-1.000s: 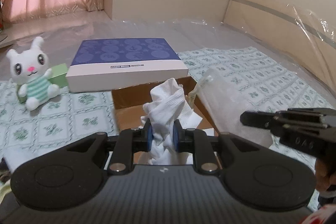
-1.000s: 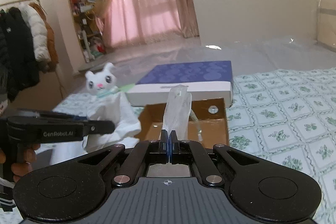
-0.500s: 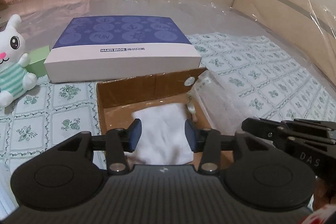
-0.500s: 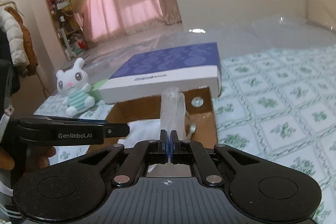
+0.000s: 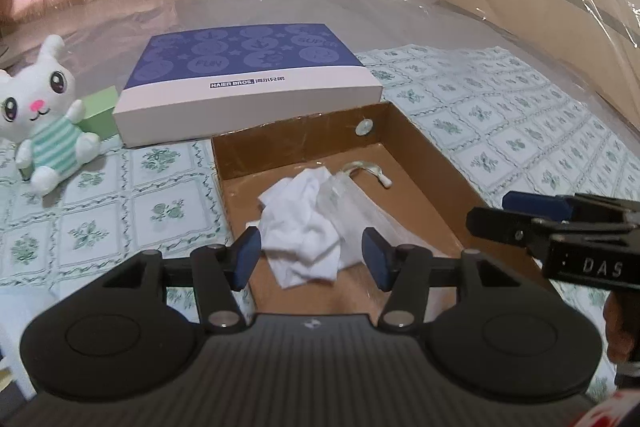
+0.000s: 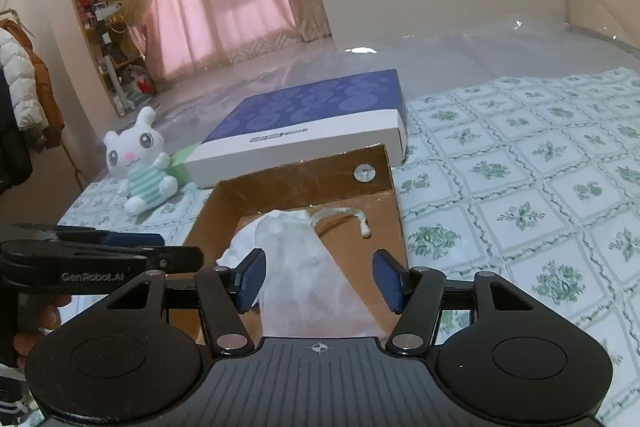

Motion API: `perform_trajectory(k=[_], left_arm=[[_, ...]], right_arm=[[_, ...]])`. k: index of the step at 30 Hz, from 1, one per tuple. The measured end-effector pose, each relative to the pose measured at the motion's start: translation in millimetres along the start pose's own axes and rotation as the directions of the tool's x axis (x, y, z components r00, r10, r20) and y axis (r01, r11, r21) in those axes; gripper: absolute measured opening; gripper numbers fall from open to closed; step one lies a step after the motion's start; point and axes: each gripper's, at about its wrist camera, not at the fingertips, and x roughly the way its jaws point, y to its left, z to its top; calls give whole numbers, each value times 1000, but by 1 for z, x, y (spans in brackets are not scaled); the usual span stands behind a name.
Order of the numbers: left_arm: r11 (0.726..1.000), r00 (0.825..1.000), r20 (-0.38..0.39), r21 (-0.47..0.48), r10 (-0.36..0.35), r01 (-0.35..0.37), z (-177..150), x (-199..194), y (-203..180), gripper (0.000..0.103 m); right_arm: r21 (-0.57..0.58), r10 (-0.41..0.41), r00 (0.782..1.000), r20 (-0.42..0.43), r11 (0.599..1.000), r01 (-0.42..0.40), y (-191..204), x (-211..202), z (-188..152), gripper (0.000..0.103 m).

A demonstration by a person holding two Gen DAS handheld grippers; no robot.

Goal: Organize soft objects
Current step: 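Carry both items over the cardboard box and open both grippers to drop them, then return both grippers to the pile and approach the beige finger sleeve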

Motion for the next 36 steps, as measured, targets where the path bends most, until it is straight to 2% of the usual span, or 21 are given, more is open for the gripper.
perform_trajectory(k=[5,15,25,36], left_arm=[[1000,1000,15,7,-7,7,-11,-33,-6,57],[999,998,42,27,-36,35,-36,-106,-21,58],[999,995,94,6,-41,40,-64,-175,-15,58],[1000,992,123,-26,13,-10,-98,-225,3,58]], right_arm=[[16,-1,1000,8,1000,1,9,-28,-7,61],[23,9,999,50,1000,-11,38,-96,-20,63],[25,16,998,53,1000,-17,69,-144,-42,64],[19,44,998,51,999,-46,102,-175,-71,64]])
